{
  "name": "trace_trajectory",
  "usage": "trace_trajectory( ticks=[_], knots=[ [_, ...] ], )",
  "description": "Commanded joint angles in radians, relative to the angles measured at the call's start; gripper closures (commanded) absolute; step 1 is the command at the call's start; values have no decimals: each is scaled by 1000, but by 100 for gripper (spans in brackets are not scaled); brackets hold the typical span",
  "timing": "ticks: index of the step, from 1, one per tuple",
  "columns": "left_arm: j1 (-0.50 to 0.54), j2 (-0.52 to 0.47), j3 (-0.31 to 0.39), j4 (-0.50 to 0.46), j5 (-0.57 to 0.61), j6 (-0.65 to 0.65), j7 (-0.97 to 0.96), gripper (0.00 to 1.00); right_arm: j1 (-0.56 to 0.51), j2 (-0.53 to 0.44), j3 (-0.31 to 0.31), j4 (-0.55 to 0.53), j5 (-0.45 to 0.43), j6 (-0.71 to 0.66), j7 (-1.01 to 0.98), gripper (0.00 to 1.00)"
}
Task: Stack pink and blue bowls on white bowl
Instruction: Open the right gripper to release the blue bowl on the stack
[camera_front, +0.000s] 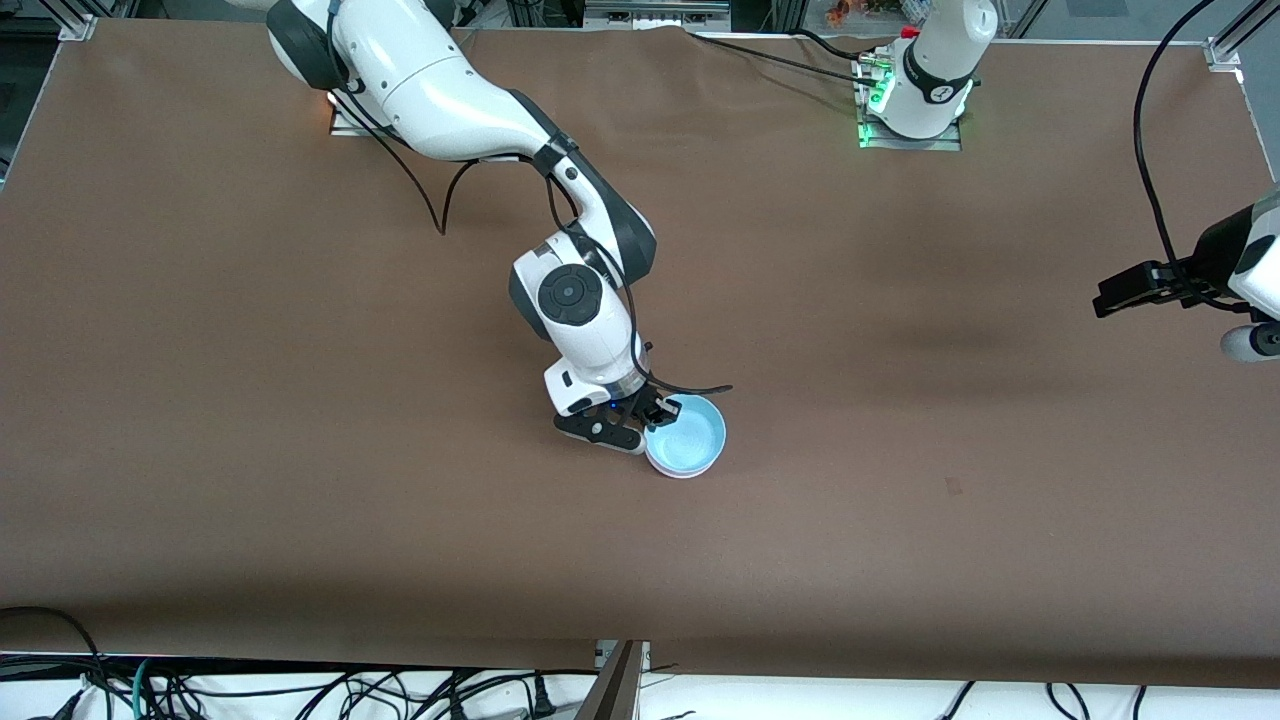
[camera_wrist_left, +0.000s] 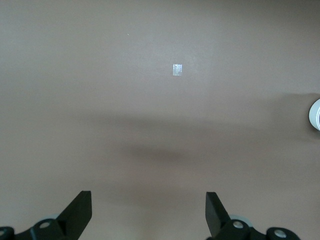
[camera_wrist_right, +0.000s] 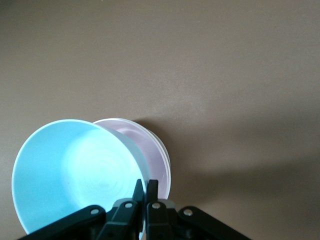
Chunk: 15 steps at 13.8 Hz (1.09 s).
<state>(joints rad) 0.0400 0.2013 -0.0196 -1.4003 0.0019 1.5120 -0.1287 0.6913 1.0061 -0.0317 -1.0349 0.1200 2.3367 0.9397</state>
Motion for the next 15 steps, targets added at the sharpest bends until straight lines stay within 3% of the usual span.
trace_trajectory(
  ticks=[1,15],
  knots=[
    [11,-14,-10,-14,10,-1,18,0,2,25,-5,30,-31,-7,10,100],
    [8,-11,-8,-14,7,-1,12,0,4,45,-5,33,-34,16,2,100]
  ],
)
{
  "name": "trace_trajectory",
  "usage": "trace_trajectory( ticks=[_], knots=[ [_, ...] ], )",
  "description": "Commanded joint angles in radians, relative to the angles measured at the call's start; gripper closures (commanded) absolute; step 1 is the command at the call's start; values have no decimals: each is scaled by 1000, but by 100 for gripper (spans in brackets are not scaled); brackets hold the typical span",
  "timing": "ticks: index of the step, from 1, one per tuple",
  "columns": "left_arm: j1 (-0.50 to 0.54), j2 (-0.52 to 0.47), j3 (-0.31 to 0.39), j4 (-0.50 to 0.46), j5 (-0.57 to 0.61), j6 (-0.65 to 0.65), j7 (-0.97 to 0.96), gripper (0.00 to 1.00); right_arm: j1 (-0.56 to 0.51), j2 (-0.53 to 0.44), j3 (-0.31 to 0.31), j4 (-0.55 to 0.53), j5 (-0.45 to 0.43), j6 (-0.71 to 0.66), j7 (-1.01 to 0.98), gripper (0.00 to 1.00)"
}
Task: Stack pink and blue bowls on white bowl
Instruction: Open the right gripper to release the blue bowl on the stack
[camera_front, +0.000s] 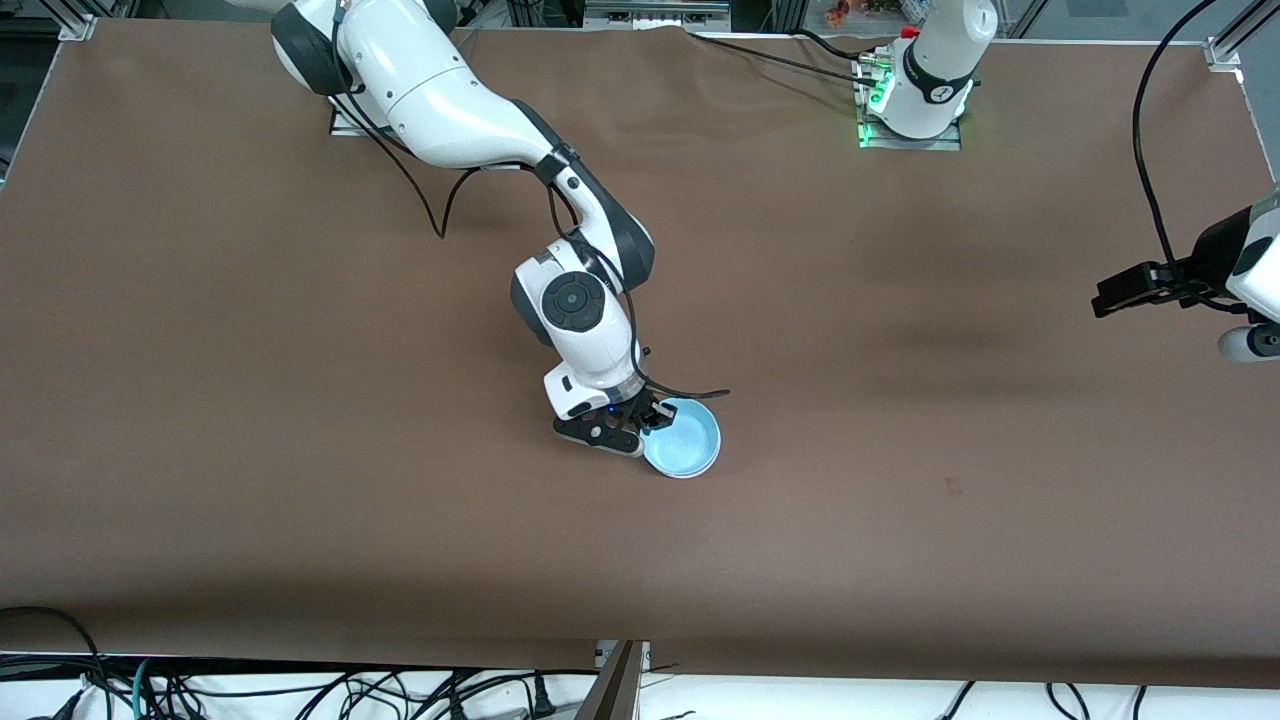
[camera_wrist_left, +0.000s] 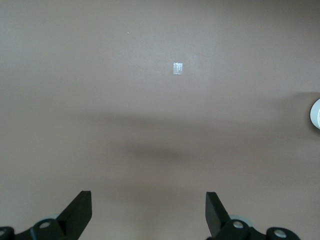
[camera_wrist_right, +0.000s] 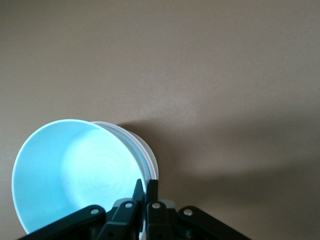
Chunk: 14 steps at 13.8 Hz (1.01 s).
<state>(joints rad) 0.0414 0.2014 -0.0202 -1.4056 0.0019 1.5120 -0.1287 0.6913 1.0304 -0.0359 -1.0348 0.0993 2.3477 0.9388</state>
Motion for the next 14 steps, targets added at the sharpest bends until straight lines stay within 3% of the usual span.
trace_trajectory(
  ticks=[1,7,14],
  knots=[
    [5,-11,-7,-9,6,-1,12,0,5,20,-1,33,-13,5,5,100],
    [0,-11,-7,-9,3,-1,12,0,7,27,-1,33,-13,18,6,100],
    [0,-11,-7,-7,1,-1,12,0,1,-4,-2,35,-10,-4,2,31]
  ],
)
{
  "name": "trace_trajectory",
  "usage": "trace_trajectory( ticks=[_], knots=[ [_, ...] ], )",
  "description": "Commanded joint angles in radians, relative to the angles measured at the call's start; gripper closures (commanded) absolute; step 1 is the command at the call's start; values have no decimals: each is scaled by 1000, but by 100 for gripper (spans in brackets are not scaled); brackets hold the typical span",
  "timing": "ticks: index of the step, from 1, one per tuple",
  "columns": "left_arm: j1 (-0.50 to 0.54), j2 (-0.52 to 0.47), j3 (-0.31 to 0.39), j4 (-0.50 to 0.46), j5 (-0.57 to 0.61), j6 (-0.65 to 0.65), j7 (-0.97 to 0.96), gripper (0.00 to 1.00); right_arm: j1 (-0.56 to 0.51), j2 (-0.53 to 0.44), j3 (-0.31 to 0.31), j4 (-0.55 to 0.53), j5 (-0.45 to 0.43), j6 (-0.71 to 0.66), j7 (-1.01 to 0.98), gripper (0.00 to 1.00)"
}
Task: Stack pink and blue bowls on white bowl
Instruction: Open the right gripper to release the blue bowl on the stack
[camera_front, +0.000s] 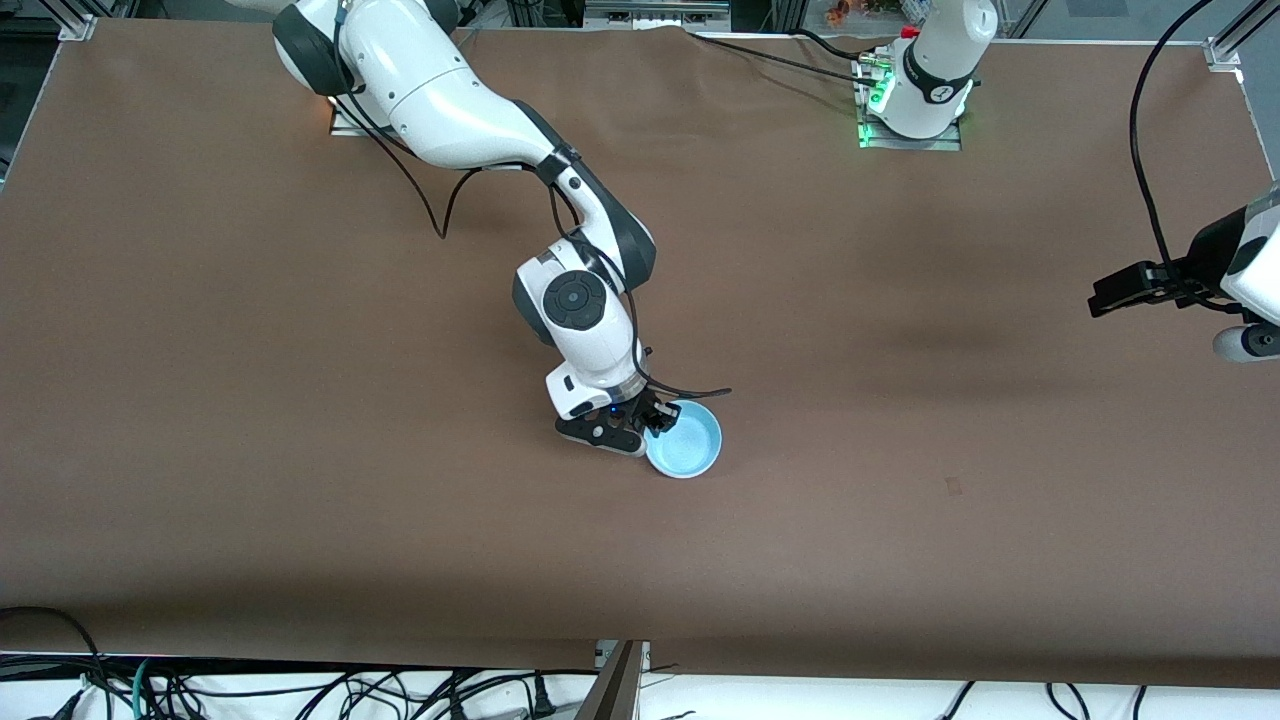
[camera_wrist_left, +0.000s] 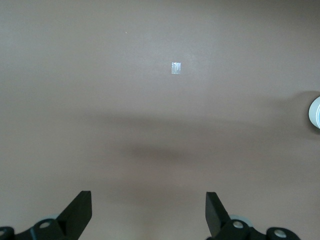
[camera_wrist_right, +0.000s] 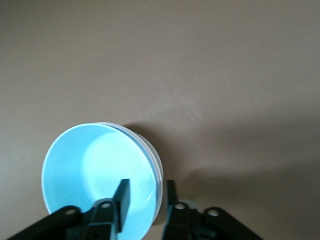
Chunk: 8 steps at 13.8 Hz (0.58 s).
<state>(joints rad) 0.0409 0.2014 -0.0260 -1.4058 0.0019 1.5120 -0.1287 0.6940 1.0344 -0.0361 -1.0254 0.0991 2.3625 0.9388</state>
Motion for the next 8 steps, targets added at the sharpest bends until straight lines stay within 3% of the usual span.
trace_trajectory(
  ticks=[1,5,8],
  knots=[
    [0,-11,0,-8,1,-1,12,0,-2,-17,-5,25,-10,-37,2,0],
    [0,-11,0,-8,0,-1,12,0,-60,-115,-13,24,-10,-161,-50,0],
    [0,-11,-2,-8,3,-1,12,0,-181,-233,-7,16,8,-387,-254,0]
  ],
)
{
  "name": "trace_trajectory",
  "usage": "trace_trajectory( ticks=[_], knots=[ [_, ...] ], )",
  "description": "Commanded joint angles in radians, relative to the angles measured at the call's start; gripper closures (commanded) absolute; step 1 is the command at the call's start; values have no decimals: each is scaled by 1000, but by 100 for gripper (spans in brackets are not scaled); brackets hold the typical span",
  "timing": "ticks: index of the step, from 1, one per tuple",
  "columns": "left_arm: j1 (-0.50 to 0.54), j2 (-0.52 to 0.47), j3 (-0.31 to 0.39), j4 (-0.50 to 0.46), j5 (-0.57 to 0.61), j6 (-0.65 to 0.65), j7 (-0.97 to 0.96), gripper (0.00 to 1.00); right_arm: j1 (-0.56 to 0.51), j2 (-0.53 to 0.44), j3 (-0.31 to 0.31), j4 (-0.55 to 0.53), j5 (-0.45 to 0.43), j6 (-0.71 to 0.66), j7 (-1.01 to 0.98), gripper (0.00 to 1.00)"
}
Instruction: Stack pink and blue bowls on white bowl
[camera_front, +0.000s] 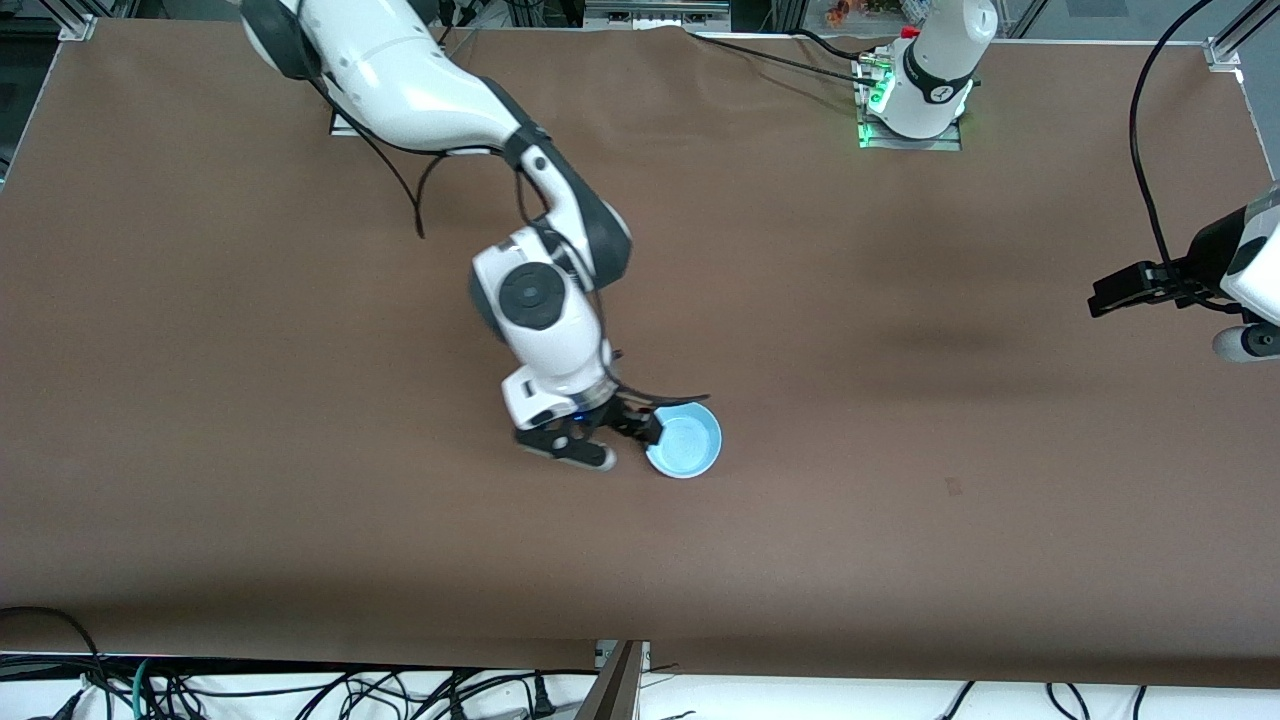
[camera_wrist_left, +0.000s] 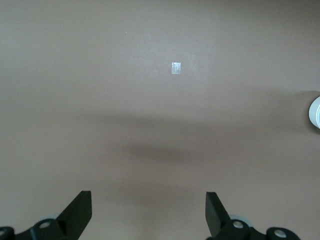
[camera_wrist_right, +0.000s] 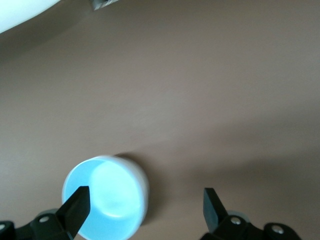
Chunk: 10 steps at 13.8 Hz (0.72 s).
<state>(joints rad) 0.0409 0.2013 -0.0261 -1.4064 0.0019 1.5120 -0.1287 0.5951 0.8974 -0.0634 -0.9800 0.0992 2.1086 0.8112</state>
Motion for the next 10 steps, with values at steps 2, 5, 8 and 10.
trace_trajectory(
  ticks=[2,5,8,10],
  knots=[
    [-1,-11,0,-6,0,-1,12,0,-162,-185,19,-34,36,-311,-271,0],
    [-3,-11,0,-6,-5,-4,12,0,-273,-349,11,-119,99,-473,-472,0],
    [-1,-11,2,-6,-8,-4,14,0,-297,-596,-41,-361,93,-518,-544,0],
    [-3,-11,2,-6,-3,-4,14,0,-297,-740,-79,-520,79,-516,-599,0]
  ],
)
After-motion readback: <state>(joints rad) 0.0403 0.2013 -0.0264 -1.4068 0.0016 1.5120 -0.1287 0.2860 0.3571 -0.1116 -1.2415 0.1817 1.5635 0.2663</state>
